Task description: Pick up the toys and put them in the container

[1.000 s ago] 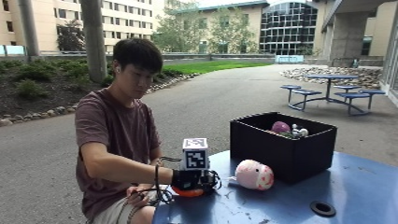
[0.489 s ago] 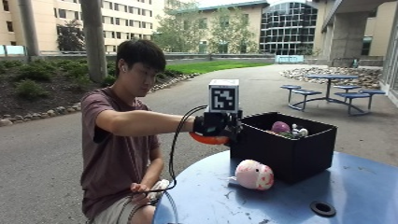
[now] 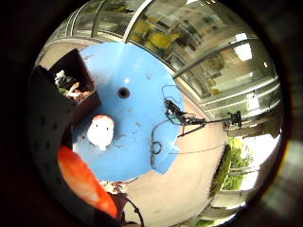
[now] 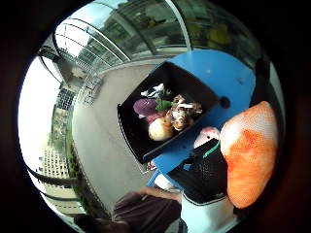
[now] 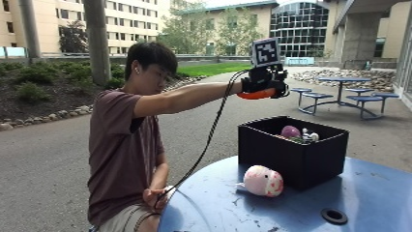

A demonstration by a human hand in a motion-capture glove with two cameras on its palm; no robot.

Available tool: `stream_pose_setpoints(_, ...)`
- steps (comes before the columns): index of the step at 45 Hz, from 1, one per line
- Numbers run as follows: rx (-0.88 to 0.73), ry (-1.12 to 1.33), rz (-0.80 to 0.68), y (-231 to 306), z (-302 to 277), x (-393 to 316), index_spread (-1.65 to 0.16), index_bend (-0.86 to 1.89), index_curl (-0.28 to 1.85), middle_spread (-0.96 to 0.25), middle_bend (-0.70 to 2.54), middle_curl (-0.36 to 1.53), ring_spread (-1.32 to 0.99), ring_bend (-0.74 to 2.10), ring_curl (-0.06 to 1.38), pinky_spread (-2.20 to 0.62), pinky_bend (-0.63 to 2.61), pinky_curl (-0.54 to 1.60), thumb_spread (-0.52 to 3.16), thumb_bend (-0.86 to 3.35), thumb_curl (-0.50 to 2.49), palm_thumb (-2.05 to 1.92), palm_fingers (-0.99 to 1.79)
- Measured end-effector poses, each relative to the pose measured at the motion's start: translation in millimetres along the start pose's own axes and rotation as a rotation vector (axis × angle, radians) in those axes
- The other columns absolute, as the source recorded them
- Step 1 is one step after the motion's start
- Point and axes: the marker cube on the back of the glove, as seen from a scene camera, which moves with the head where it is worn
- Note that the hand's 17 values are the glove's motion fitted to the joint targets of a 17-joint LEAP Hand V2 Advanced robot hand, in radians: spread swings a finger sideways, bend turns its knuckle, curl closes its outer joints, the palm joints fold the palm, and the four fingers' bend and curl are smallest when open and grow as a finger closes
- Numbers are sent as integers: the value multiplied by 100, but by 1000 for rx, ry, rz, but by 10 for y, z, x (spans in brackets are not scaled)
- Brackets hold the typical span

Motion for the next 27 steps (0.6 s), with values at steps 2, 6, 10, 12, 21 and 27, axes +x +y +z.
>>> stream_pose_setpoints(2,-4,-8,-44,-68,16,-252,-29,99,75,-28,129,92,-40,142,73,-40,121,61,88,9,96,45,87)
stream_pose_setpoints(6,-19,-15,-31,-197,94,-698,-29,99,78,-28,130,93,-40,143,74,-40,122,61,85,8,99,45,86)
stream_pose_setpoints(10,-39,40,-227,-157,209,-784,-30,99,81,-28,130,94,-41,144,74,-40,122,62,83,8,101,45,84)
stream_pose_setpoints(12,-51,47,-277,-160,269,-965,-30,99,83,-28,131,95,-41,144,74,-40,123,62,82,7,102,46,84)
stream_pose_setpoints(21,-131,-48,-320,-215,502,-1842,-31,88,87,-28,124,95,-40,143,75,-40,127,63,80,5,106,46,64)
stream_pose_setpoints(27,-369,-128,-310,-128,734,-1900,-27,47,84,-25,75,81,-34,138,75,-31,134,69,100,-10,93,16,-39)
